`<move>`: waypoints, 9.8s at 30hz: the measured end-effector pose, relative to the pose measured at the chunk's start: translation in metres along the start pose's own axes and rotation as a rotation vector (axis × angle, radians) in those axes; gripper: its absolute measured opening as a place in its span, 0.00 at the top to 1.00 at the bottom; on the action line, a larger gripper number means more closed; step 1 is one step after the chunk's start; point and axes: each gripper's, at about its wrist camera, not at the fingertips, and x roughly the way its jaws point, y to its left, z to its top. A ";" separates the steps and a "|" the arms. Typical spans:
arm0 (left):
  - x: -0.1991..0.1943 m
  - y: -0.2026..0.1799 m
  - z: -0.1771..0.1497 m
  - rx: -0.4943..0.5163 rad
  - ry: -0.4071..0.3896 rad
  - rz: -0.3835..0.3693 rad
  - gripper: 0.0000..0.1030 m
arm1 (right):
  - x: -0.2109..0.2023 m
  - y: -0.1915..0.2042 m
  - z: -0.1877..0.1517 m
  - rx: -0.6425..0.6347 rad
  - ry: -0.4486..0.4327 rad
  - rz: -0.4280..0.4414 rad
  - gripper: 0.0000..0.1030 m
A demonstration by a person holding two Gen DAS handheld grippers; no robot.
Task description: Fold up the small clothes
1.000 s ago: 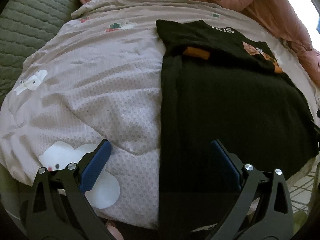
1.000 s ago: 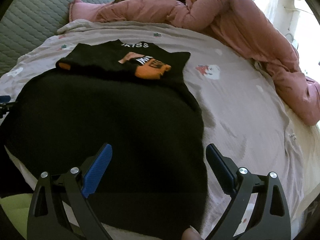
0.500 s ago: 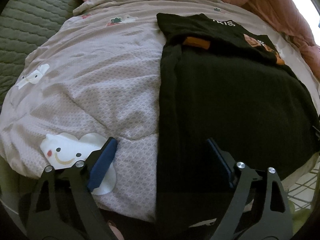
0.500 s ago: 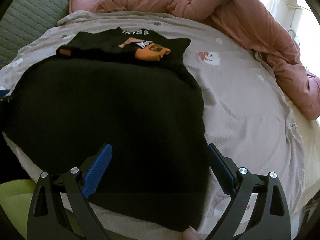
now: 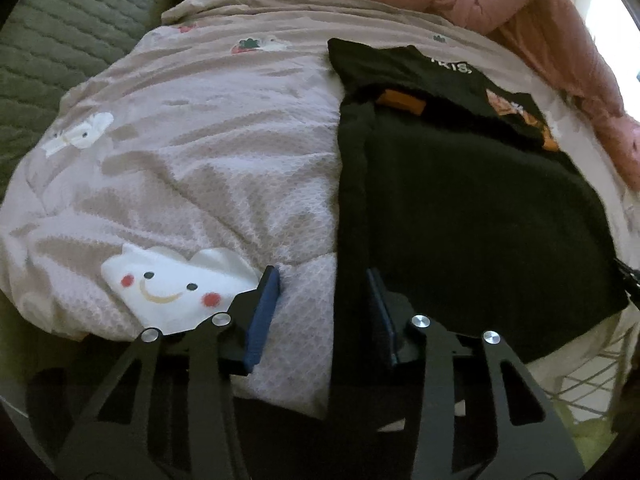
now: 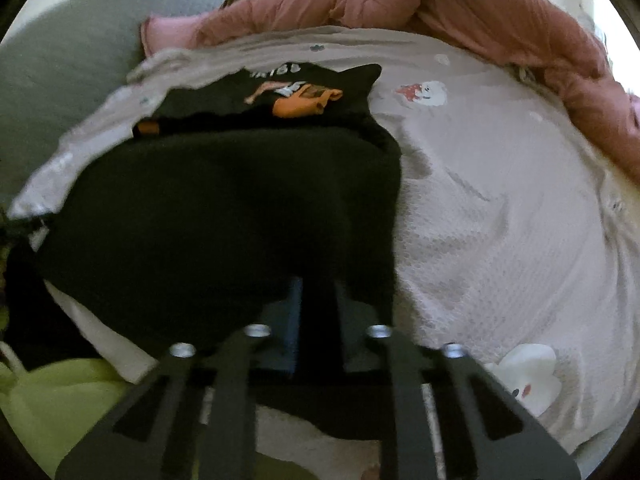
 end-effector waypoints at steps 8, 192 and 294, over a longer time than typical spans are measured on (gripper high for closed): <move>-0.001 -0.001 -0.006 0.013 0.028 -0.021 0.65 | 0.003 -0.011 -0.003 0.063 0.029 0.087 0.82; 0.118 -0.054 0.214 0.031 -0.109 -0.051 0.59 | 0.155 -0.050 0.240 0.121 -0.035 -0.088 0.74; 0.079 -0.064 0.161 0.144 -0.245 -0.061 0.52 | 0.095 0.045 0.194 -0.144 -0.170 -0.197 0.25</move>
